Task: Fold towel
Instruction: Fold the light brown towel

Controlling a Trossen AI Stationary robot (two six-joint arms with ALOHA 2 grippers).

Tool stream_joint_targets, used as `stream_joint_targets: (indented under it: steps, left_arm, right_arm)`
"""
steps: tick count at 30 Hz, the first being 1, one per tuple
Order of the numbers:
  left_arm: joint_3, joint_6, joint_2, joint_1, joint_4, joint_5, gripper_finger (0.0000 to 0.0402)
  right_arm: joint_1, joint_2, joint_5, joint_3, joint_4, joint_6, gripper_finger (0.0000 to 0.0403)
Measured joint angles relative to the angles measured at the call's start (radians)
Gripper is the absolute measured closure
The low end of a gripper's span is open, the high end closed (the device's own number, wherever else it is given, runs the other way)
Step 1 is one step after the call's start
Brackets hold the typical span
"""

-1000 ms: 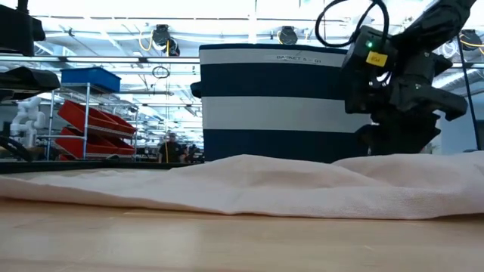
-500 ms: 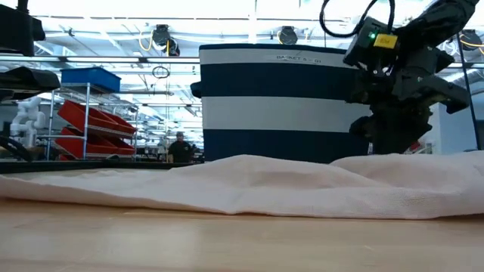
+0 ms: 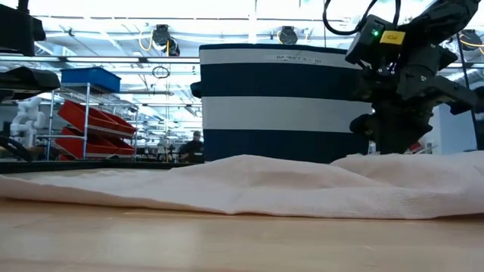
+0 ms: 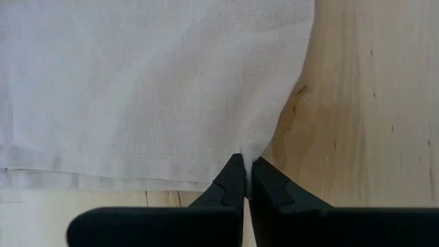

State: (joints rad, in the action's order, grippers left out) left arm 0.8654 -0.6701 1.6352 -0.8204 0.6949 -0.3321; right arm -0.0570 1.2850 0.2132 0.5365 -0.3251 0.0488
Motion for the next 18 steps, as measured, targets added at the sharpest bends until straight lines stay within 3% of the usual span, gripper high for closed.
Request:
stream_joint_targets:
  steps: [8,14,18]
  left_arm:
    - [0.0,0.0,0.0,0.0,0.0,0.0,0.0396]
    - [0.0,0.002,0.0,0.0,0.0,0.0,0.0396]
    - [0.0,0.007,0.0,0.004,0.0,0.0,0.0396]
  right_arm:
    - [-0.002,-0.116,0.001,-0.001,-0.005,-0.001,0.04]
    - [-0.003,-0.22,-0.015,0.0,-0.171,-0.048,0.0401]
    - [-0.002,-0.229,-0.032,0.0,-0.162,-0.063,0.0401]
